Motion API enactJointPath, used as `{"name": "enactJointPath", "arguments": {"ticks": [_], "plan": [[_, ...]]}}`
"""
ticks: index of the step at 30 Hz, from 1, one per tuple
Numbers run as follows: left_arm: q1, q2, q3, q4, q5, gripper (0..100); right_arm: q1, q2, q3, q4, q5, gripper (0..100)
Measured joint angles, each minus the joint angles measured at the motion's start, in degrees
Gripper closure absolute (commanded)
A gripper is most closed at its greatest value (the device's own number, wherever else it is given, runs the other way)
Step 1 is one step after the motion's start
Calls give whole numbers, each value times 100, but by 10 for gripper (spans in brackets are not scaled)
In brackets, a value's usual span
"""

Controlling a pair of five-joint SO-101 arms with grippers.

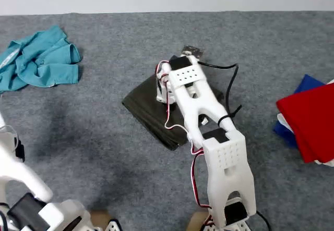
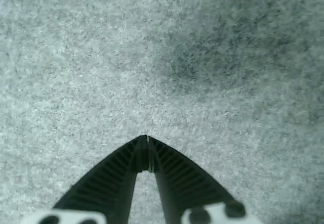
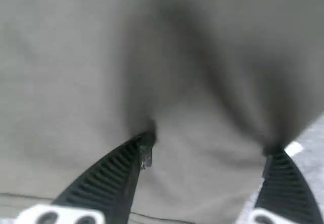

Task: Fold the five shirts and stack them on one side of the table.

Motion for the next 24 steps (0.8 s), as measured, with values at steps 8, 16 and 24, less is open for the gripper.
{"name": "enactJointPath", "arguments": {"ticks": [8,16,24], "plan": [[0,0,0,-202,0,996,220,26,-229,747,0,644],[0,0,0,-202,0,996,246,396,-246,360,79,644],[0,0,0,-202,0,996,237,607,-246,-325,123,653]]}}
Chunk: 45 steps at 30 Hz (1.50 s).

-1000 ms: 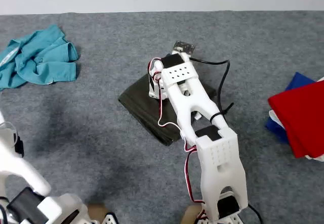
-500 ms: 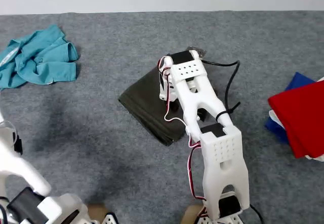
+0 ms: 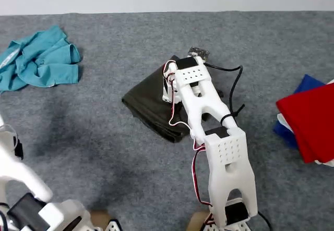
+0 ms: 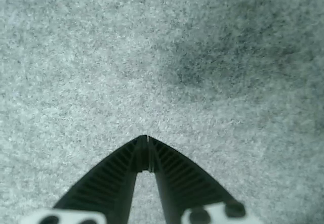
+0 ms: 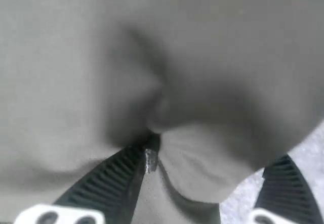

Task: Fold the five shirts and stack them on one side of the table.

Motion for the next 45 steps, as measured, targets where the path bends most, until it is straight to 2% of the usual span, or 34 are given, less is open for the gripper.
{"name": "enactJointPath", "arguments": {"ticks": [3,7,8,10,16,24,30,45], "plan": [[0,0,0,0,0,996,0,79,-9,-176,0,743],[0,0,0,0,0,996,9,88,-9,-185,0,970],[0,0,0,0,0,996,26,88,-9,-185,0,998],[0,0,0,0,0,996,62,88,-9,-185,0,965],[0,0,0,0,0,996,97,18,-9,-185,26,990],[0,0,0,0,0,996,273,-967,9,-185,800,990],[0,0,0,0,0,996,668,-1785,9,-185,1371,990],[0,0,0,220,0,996,1987,-2558,9,-185,2576,990]]}}
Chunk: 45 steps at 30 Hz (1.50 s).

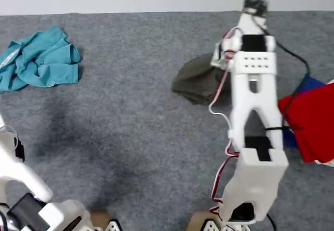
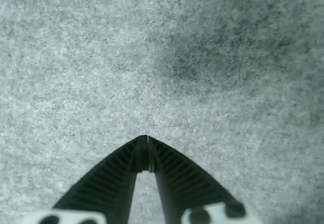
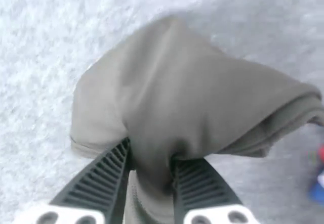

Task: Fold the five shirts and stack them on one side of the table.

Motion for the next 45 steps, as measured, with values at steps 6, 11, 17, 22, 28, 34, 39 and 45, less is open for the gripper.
{"name": "enactJointPath", "arguments": {"ticks": [6,11,17,22,28,34,39,45], "plan": [[0,0,0,79,0,996,791,-176,0,0,730,990],[0,0,0,123,0,996,1389,-237,0,0,1152,990],[0,0,0,149,0,996,1987,-510,0,0,1688,990],[0,0,0,149,0,996,2523,-589,0,0,2031,990],[0,0,0,149,0,996,3253,-800,0,0,2400,990],[193,0,0,185,0,996,4026,-800,0,-202,2585,990],[536,0,0,360,0,996,4545,-738,0,-211,2787,990],[756,0,0,431,0,996,4993,53,0,-211,2848,975]]}}
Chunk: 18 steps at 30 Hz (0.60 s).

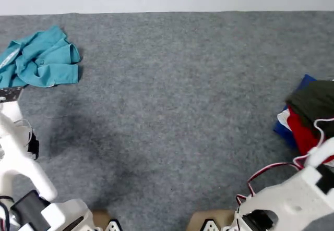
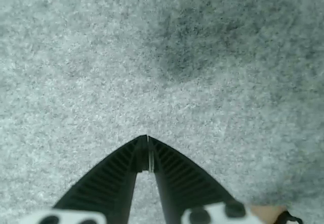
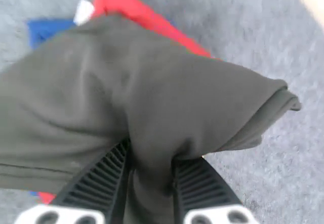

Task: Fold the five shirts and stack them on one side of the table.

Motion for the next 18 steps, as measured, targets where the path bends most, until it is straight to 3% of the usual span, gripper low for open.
{"name": "enactJointPath", "arguments": {"ticks": [8,13,18], "plan": [[0,0,0,0,0,996,79,229,0,501,193,656],[0,0,0,0,0,996,-26,-431,0,580,193,691],[0,0,0,0,0,996,-519,-993,0,624,193,838]]}}
